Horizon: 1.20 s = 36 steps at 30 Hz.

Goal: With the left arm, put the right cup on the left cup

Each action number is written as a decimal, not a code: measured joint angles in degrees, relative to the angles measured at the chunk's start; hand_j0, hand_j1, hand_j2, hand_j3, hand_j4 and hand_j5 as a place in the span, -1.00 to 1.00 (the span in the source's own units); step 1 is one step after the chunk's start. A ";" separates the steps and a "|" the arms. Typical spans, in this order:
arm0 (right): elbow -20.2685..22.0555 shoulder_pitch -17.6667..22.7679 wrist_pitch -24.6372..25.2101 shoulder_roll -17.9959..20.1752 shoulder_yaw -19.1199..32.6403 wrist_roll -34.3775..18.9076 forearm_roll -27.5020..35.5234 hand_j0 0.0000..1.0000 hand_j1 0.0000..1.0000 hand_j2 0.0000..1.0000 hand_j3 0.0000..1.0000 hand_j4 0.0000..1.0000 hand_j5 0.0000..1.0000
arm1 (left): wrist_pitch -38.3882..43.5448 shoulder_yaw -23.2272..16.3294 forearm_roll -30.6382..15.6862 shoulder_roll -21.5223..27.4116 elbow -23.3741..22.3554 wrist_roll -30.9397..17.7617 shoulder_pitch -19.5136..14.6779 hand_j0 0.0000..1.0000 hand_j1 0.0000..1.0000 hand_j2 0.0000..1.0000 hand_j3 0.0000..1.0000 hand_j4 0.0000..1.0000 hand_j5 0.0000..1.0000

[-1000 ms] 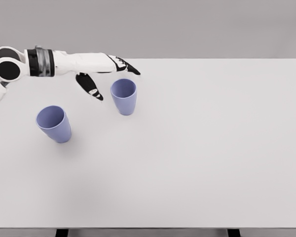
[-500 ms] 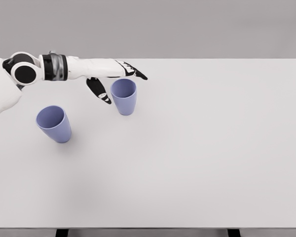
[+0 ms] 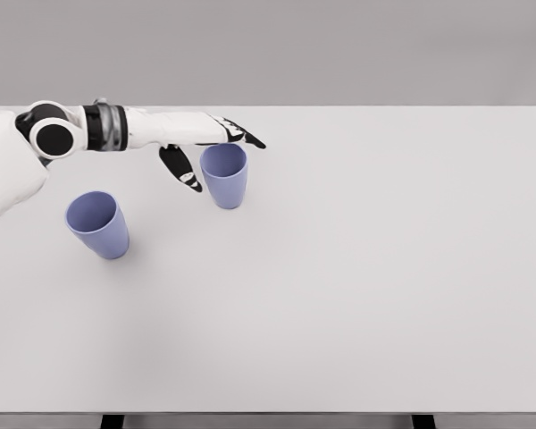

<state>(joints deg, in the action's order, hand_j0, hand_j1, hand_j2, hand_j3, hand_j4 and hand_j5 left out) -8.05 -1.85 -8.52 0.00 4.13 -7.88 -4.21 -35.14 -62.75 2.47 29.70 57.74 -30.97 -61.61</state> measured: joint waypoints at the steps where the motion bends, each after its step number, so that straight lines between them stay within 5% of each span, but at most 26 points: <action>1: 0.00 0.00 0.00 0.00 0.00 0.01 0.00 1.00 1.00 1.00 1.00 1.00 1.00 | 0.00 0.05 0.25 -0.22 -0.10 0.00 0.00 1.00 1.00 1.00 1.00 1.00 1.00; 5: 0.01 0.00 0.00 0.00 0.00 0.00 0.00 1.00 1.00 1.00 1.00 1.00 1.00 | 0.00 0.13 0.91 -0.73 -0.36 0.01 0.35 1.00 1.00 1.00 1.00 1.00 1.00; 7: 0.01 0.00 0.00 0.00 0.00 0.01 0.00 1.00 1.00 1.00 1.00 1.00 1.00 | 0.00 0.13 1.05 -0.83 -0.69 0.04 0.35 0.59 0.59 0.59 0.59 0.59 0.59; 9: 0.01 0.00 0.00 0.00 0.00 0.00 0.00 1.00 1.00 1.00 1.00 1.00 1.00 | 0.00 0.16 1.10 -0.86 -0.91 0.08 0.35 0.47 0.47 0.47 0.47 0.47 0.47; 23: 0.00 0.00 0.00 0.00 0.00 0.00 0.00 1.00 1.00 1.00 1.00 1.00 1.00 | 0.01 0.26 0.89 -0.24 -0.68 -0.22 0.35 0.26 0.26 0.26 0.26 0.26 0.26; 36: 0.01 0.00 0.00 0.00 0.00 -0.01 0.00 1.00 1.00 1.00 1.00 1.00 1.00 | -0.01 1.12 -1.91 5.23 7.21 -0.83 0.00 0.24 0.24 0.24 0.24 0.24 0.24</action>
<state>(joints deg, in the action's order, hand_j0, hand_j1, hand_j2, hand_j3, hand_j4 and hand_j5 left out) -8.04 -1.85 -8.52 0.00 4.13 -7.89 -4.21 -35.15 -61.63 0.55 34.93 64.94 -31.80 -61.61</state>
